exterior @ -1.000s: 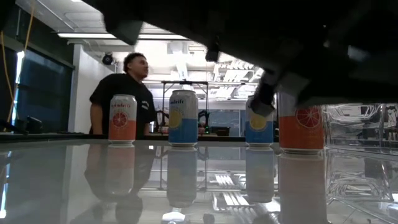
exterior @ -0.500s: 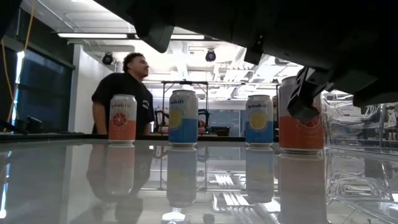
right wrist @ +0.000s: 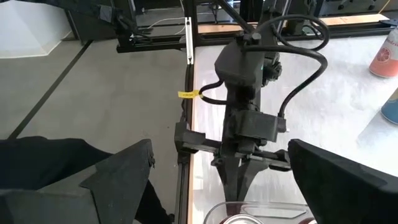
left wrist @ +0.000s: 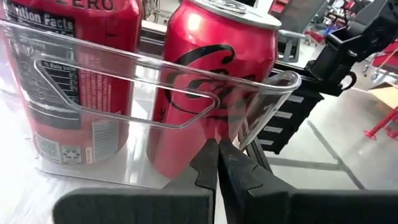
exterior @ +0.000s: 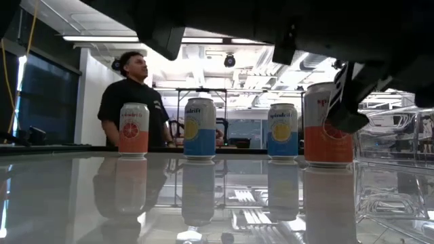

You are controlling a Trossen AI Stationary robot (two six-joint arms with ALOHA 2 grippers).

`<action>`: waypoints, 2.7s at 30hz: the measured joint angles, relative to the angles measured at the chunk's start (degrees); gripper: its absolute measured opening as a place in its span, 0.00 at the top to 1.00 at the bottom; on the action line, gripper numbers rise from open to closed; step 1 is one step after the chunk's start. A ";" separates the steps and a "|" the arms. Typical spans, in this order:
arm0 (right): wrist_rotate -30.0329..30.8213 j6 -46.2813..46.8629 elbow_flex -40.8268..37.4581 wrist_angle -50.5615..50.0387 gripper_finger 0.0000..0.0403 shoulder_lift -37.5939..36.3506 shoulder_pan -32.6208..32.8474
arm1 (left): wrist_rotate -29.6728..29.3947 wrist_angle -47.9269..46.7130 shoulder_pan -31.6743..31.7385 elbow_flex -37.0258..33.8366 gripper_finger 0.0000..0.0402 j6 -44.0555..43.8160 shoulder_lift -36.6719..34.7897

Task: Sort soda cans
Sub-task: Adjust the bottom transparent bin, then put the right orange-white soda can into the center transparent bin

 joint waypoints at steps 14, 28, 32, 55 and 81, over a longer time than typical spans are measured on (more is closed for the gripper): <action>-10.79 1.26 -0.17 -13.74 0.10 0.02 -14.38 | -19.91 -42.35 -9.03 -0.31 1.00 0.95 -12.99; -19.21 -19.95 -5.74 -26.81 0.12 -20.23 -37.68 | -28.32 -10.75 -13.12 -42.04 1.00 -18.09 -28.93; -21.54 -25.62 -18.62 -13.82 0.12 -30.89 -38.90 | -28.65 2.61 -13.12 -48.18 1.00 -17.37 -29.79; -52.08 -41.20 -36.21 11.43 0.12 -31.53 -60.26 | -12.62 3.52 1.75 -49.08 1.00 -6.53 -34.51; -57.05 -43.44 -33.66 8.02 0.20 -13.81 -65.88 | -7.96 1.14 5.89 -49.08 1.00 -6.46 -34.51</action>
